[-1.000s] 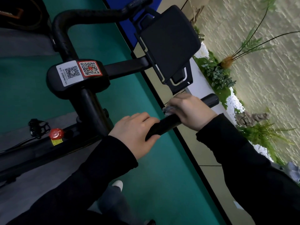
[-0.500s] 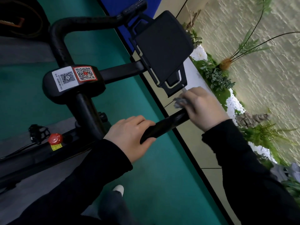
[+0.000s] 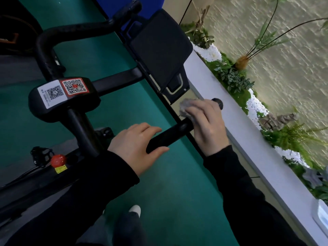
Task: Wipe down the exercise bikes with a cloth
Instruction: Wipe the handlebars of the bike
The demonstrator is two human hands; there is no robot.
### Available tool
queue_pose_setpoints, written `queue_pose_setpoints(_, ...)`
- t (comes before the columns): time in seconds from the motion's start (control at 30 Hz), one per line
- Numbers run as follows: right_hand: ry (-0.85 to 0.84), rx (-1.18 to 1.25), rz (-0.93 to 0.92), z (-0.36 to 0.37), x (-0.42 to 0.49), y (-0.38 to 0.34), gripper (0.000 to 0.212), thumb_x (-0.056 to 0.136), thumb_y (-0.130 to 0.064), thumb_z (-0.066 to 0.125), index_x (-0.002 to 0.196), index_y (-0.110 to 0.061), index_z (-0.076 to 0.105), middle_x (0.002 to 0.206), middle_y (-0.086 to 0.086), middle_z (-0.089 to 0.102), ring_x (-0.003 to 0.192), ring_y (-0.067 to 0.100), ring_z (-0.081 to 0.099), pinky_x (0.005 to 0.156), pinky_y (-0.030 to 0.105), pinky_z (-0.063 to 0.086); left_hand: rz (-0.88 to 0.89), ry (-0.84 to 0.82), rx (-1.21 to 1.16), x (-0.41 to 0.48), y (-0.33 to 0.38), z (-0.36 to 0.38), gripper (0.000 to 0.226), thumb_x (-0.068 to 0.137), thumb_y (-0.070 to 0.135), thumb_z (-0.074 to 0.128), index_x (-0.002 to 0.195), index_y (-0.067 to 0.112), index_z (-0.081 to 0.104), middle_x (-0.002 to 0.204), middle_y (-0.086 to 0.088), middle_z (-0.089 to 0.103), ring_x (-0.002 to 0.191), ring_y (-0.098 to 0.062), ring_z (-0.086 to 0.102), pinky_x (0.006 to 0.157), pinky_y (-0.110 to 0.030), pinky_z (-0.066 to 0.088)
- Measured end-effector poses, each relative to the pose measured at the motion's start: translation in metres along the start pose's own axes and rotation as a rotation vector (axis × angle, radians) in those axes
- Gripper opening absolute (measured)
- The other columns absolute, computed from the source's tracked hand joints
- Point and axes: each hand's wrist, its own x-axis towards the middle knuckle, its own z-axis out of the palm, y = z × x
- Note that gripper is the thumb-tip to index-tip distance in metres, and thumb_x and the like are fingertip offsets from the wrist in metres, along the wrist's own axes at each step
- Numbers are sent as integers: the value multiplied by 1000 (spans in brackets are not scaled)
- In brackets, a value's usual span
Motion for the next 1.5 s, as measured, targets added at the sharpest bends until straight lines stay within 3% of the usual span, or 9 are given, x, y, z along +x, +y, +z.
queue_pose_setpoints(0.17, 336, -18, 232, 12, -7, 0, 18, 86, 11, 59, 102, 10, 66, 110, 26, 62, 102, 38, 54, 95, 41, 42, 0, -64, 5, 16, 14, 11, 51, 85, 55, 50, 128, 28, 51, 113, 7, 56, 106, -15, 53, 85, -34, 47)
queue_pose_setpoints(0.33, 493, 1, 341, 28, -17, -13, 22, 82, 14, 60, 103, 12, 65, 112, 27, 60, 110, 35, 50, 101, 38, 40, -1, -56, -15, 27, 20, 18, 45, 86, 46, 56, 127, 28, 52, 112, 7, 55, 106, -16, 53, 84, -36, 48)
queue_pose_setpoints(0.6, 788, 262, 749, 36, 0, -27, 25, 91, 3, 52, 115, 9, 58, 122, 24, 54, 120, 23, 48, 105, 28, 37, 8, -8, -83, 27, 19, 23, 37, 86, 34, 61, 122, 23, 58, 106, 5, 55, 94, -18, 56, 78, -39, 50)
queue_pose_setpoints(0.8, 742, 415, 996, 53, -15, -71, 47, 95, -3, 47, 140, 3, 35, 144, 20, 37, 136, 23, 35, 112, 36, 32, 7, 9, -74, 27, 19, 25, 36, 86, 31, 62, 121, 21, 59, 108, 1, 55, 96, -22, 57, 77, -40, 50)
queue_pose_setpoints(1.0, 739, 712, 1243, 51, -23, -79, 47, 93, -14, 47, 140, -12, 39, 140, 12, 46, 129, 21, 46, 108, 38, 39, 10, 10, -65, 25, 20, 25, 36, 86, 31, 62, 121, 21, 58, 108, 0, 55, 96, -23, 56, 76, -42, 50)
queue_pose_setpoints(1.1, 751, 834, 1261, 46, -23, -59, 46, 96, -2, 44, 140, -12, 39, 139, 10, 48, 129, 18, 47, 110, 36, 38, 13, 5, -54, 25, 20, 24, 37, 87, 31, 61, 122, 21, 57, 109, 0, 54, 96, -23, 55, 77, -42, 49)
queue_pose_setpoints(1.3, 648, 857, 1246, 50, -36, -69, 46, 95, 4, 44, 139, -7, 40, 136, 10, 50, 127, 18, 49, 108, 27, 39, 11, 12, -45, 25, 21, 25, 37, 88, 32, 59, 123, 22, 56, 110, 2, 53, 97, -21, 55, 76, -41, 49)
queue_pose_setpoints(1.5, 565, 1161, 1233, 42, -32, -27, 42, 96, 5, 40, 133, -14, 45, 136, 8, 52, 126, 16, 50, 112, 40, 35, 24, 18, -41, 24, 21, 24, 38, 88, 33, 59, 124, 22, 56, 109, 3, 53, 94, -19, 54, 76, -39, 50)
